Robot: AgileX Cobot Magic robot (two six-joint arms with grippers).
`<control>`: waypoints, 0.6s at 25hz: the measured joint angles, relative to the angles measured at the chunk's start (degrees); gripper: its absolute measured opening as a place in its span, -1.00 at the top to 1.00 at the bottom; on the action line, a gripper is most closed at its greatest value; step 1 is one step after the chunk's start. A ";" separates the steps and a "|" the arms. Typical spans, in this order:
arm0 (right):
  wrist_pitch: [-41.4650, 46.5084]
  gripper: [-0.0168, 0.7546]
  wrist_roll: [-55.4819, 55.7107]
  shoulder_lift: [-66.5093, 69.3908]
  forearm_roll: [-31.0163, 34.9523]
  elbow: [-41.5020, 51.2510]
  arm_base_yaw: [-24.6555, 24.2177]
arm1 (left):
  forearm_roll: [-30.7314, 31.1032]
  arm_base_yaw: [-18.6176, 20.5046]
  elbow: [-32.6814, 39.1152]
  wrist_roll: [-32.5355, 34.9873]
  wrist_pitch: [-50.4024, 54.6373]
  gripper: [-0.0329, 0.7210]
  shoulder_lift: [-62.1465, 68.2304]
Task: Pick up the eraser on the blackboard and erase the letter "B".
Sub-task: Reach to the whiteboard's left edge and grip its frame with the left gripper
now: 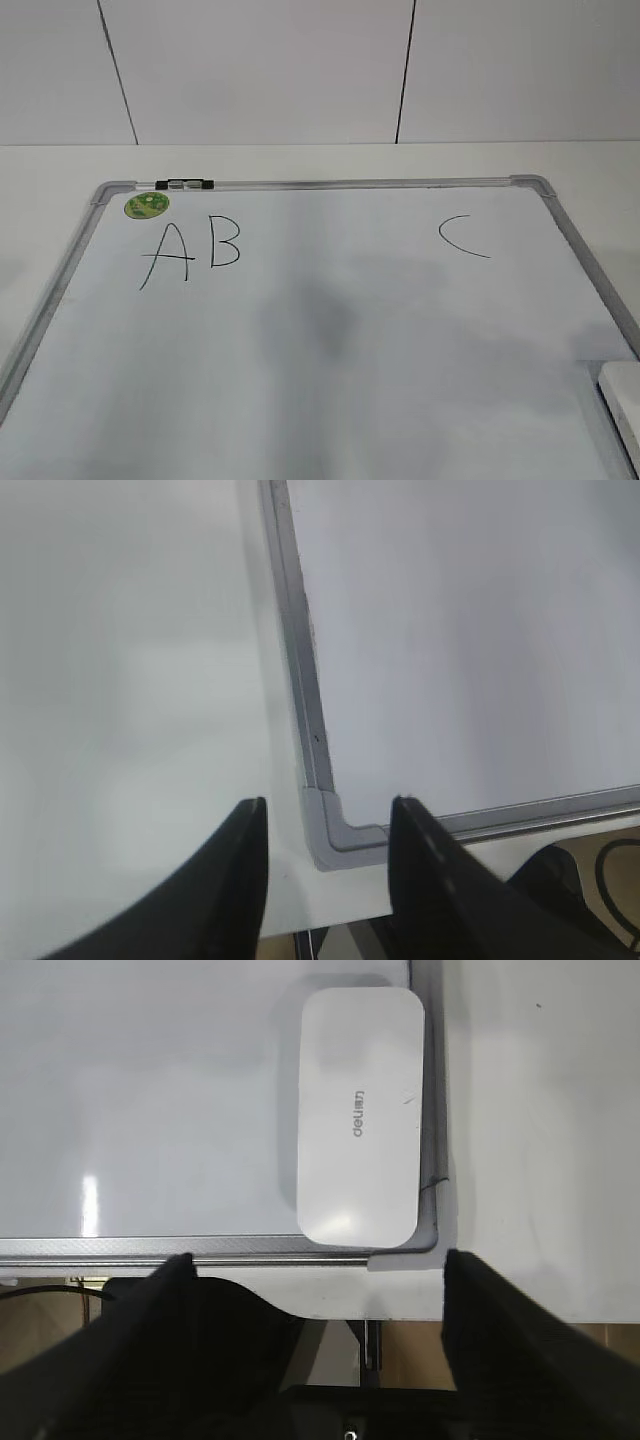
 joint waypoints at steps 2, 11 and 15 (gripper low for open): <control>-0.23 -0.56 0.00 1.49 0.00 0.00 0.00 | -0.59 0.00 -1.86 0.00 0.69 0.10 5.08; -0.44 -0.56 0.10 7.25 0.18 0.00 0.00 | -0.72 0.00 -8.81 0.00 -0.68 0.10 28.34; -0.64 -0.56 0.10 9.17 0.45 0.00 0.00 | -0.20 0.00 -12.65 0.00 -1.80 0.10 37.14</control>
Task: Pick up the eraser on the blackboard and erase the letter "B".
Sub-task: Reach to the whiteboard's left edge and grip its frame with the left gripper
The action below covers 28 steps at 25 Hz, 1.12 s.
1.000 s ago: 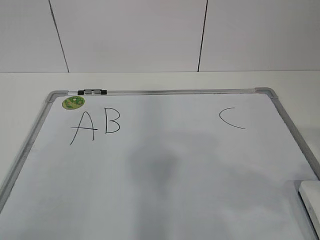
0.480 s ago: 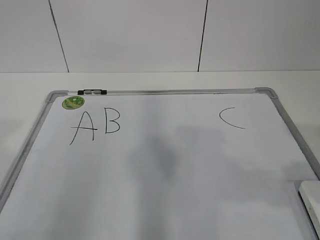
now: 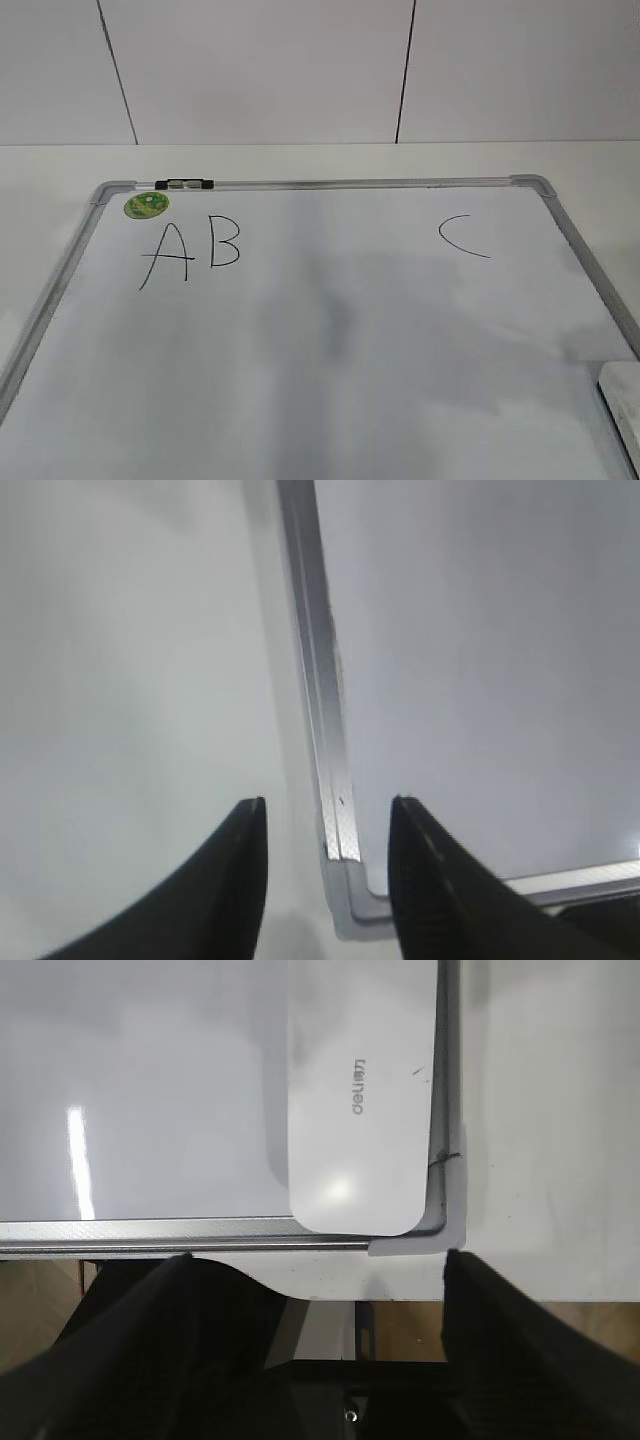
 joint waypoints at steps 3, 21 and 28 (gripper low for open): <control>0.00 -0.56 0.00 0.82 0.09 0.00 0.00 | 1.43 0.00 -3.98 0.00 -1.80 0.10 6.42; -0.04 -0.56 0.00 1.01 0.09 -0.03 0.00 | 2.08 0.00 -18.27 0.00 -11.19 0.10 35.48; -0.04 -0.56 0.00 1.01 0.09 -0.03 0.00 | 2.08 0.00 -18.74 0.00 -14.19 0.13 39.13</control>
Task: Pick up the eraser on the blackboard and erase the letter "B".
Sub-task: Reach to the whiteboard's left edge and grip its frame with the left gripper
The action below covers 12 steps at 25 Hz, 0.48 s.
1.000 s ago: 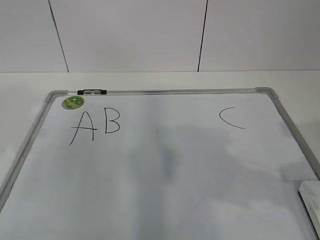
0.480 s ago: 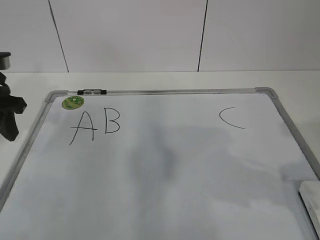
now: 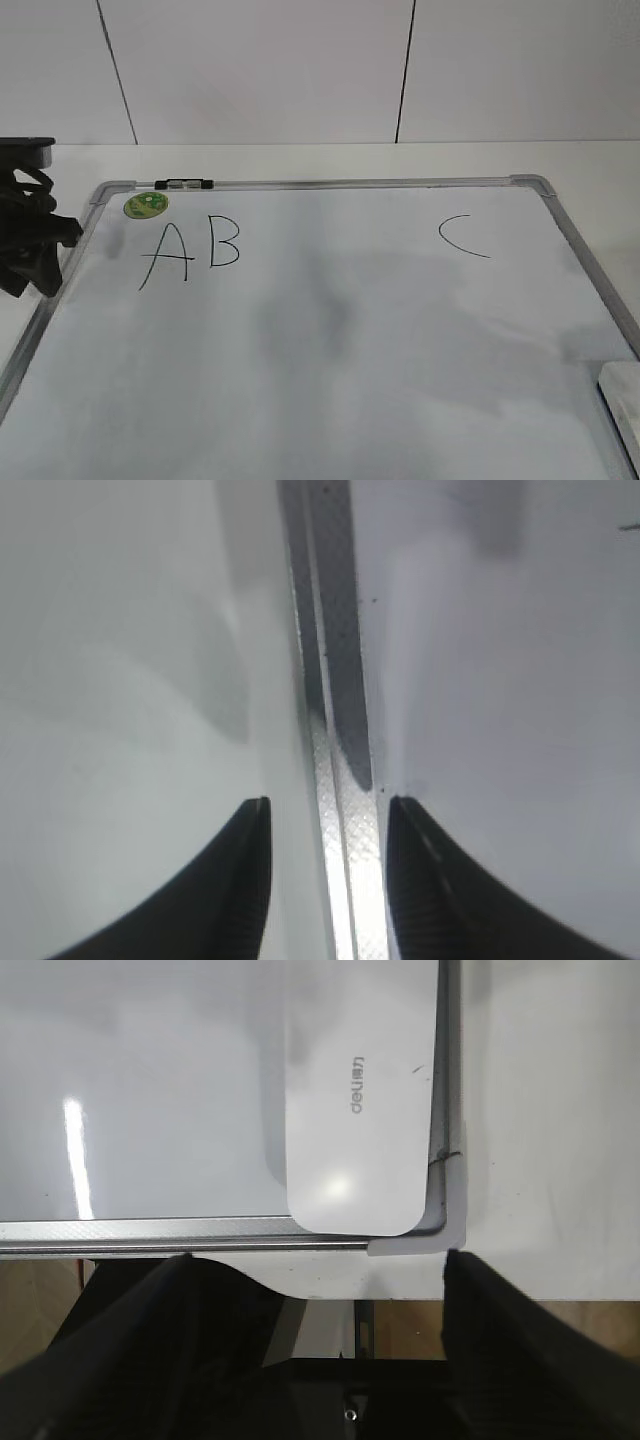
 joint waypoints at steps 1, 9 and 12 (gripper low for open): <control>0.00 -0.56 0.00 0.00 0.00 0.00 0.00 | 0.00 0.00 0.00 0.00 0.00 0.15 0.43; 0.00 -0.56 0.00 0.00 0.00 0.00 0.00 | 0.25 0.00 0.00 0.00 -1.57 0.20 2.41; 0.00 -0.56 0.00 0.00 0.00 0.00 0.00 | 0.78 0.00 0.00 0.00 -1.84 0.23 2.96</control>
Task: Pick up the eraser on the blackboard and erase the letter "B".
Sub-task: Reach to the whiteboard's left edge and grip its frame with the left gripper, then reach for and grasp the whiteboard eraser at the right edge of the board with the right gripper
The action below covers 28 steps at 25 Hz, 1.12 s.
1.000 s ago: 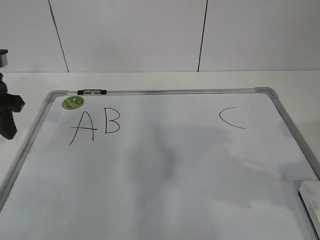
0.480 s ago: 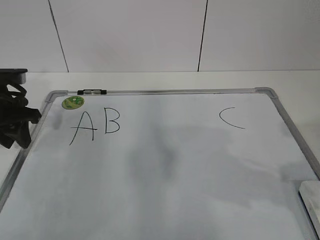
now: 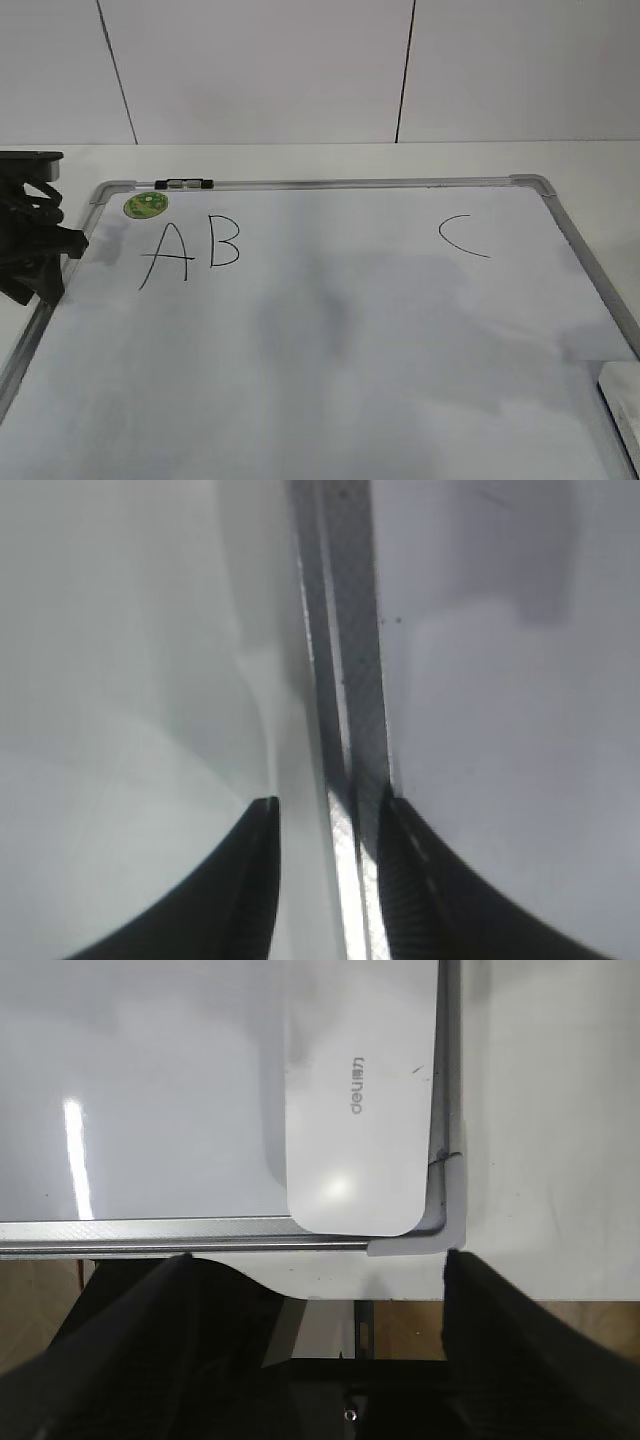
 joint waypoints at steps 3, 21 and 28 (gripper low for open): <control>-0.09 -0.56 0.00 0.00 0.00 0.00 0.00 | 0.21 0.00 0.00 0.00 -0.30 0.28 -0.02; -0.09 -0.56 0.10 0.00 0.00 0.00 0.00 | 0.30 0.00 -0.65 0.00 -0.17 0.39 0.87; -0.09 -0.56 0.10 0.00 0.00 0.00 0.00 | -0.04 0.00 -0.81 0.00 0.31 0.72 0.99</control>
